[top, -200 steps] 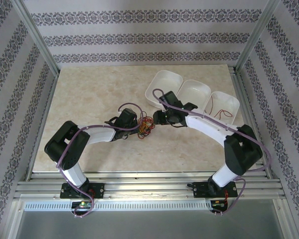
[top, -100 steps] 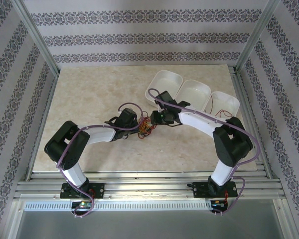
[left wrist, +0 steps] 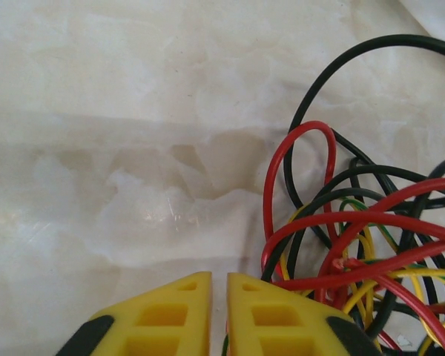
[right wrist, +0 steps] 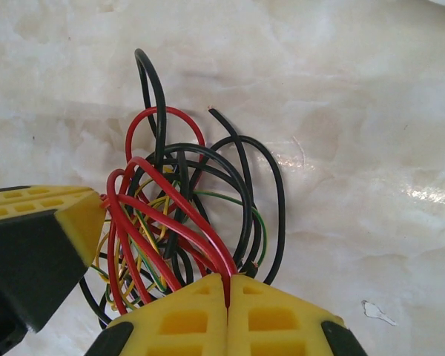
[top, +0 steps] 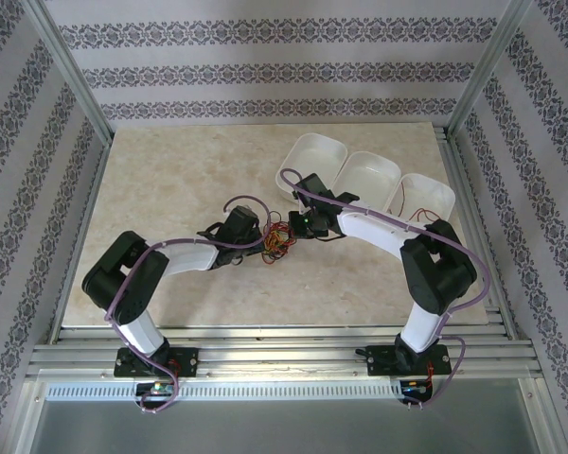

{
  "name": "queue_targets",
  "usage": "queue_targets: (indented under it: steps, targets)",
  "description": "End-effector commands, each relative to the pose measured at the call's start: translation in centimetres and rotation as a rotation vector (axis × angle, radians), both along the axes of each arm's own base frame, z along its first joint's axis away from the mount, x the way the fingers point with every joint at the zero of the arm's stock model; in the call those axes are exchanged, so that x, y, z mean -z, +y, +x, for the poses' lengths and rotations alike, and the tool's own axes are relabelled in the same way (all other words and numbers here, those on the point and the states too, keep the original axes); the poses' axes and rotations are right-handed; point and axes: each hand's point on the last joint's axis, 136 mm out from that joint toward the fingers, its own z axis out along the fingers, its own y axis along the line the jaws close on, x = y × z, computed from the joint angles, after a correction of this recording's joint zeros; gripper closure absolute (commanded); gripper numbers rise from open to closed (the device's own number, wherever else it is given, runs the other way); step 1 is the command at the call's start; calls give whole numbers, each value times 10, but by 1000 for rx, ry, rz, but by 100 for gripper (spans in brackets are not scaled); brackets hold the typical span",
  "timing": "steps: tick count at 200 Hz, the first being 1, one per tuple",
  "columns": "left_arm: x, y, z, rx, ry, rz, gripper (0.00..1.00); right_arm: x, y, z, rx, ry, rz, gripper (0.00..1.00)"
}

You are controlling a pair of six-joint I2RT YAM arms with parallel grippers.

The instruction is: Untangle the cables

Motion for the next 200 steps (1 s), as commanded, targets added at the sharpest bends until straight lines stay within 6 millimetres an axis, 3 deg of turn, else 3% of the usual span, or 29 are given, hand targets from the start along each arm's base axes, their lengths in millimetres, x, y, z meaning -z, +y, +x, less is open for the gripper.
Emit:
queue_targets:
  steps: [1,19,90,111,164,200]
  targets:
    - [-19,0,4,-10,-50,-55,79,-7,-1,3,0,-18,-3,100]
    - [-25,-2,4,3,-66,-60,71,-6,-1,3,0,-13,-10,100]
    - [-33,-9,-4,50,-41,-92,70,2,-3,2,11,5,-22,100]
    - [-35,-12,-12,93,-38,-79,63,3,-3,2,13,5,-20,100]
    - [-19,-21,-23,168,18,-50,53,2,2,3,11,13,3,100]
    - [-16,-32,-12,145,6,-111,51,1,3,1,10,16,8,100]
